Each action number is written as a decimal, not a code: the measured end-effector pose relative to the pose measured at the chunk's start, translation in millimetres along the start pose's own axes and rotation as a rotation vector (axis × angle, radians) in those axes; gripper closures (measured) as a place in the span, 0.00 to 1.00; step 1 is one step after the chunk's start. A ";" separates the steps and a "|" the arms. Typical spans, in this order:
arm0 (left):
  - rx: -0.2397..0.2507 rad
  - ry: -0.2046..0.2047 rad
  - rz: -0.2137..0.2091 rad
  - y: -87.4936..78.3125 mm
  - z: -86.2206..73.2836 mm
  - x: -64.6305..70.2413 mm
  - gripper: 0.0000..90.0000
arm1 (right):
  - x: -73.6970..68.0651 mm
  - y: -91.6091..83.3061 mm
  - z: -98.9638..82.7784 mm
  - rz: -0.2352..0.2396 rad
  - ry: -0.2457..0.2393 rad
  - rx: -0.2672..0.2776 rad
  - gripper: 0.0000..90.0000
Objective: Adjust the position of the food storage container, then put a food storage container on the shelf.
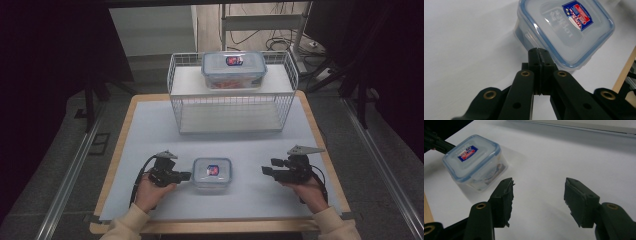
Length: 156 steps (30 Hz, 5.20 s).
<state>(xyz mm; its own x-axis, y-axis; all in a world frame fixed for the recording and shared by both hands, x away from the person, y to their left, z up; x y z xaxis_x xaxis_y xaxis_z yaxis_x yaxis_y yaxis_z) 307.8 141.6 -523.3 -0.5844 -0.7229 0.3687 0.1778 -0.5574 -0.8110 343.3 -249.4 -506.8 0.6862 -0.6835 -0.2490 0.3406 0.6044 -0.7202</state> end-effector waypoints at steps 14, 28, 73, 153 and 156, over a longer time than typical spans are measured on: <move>0.002 0.015 -0.025 14.8 16.2 14.1 1.00 | 0.3 -1.7 -0.1 0.003 0.006 0.006 0.45; 0.019 0.023 -0.038 10.8 18.1 12.3 0.99 | 1.4 -2.5 -0.4 0.006 0.011 0.002 0.44; 0.102 -0.118 -0.147 9.9 20.9 6.3 0.28 | -25.5 28.5 13.9 0.239 0.068 -0.061 0.30; 0.128 -0.110 -0.268 18.5 14.1 20.2 0.76 | -30.2 39.6 15.0 0.407 0.225 -0.073 0.65; 0.136 -0.107 -0.267 16.4 15.6 20.6 0.76 | -30.1 38.3 16.5 0.406 0.219 -0.064 0.65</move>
<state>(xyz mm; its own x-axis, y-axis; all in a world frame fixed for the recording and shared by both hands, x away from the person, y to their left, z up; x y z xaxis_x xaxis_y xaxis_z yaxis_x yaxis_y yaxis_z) 311.1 111.2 -521.9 -0.5390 -0.5787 0.6120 0.1382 -0.7776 -0.6134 346.3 -198.9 -516.3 0.6017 -0.4710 -0.6451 0.0270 0.8192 -0.5729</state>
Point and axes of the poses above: each handheld gripper's, and its own axes: y roughly forward along the jaws, z roughly out of its top, x roughly to its right, the point moved 2 cm from there along y, roughly forward along the jaws, and after that the axes turned 11 degrees about -x, right-handed, at the moved point
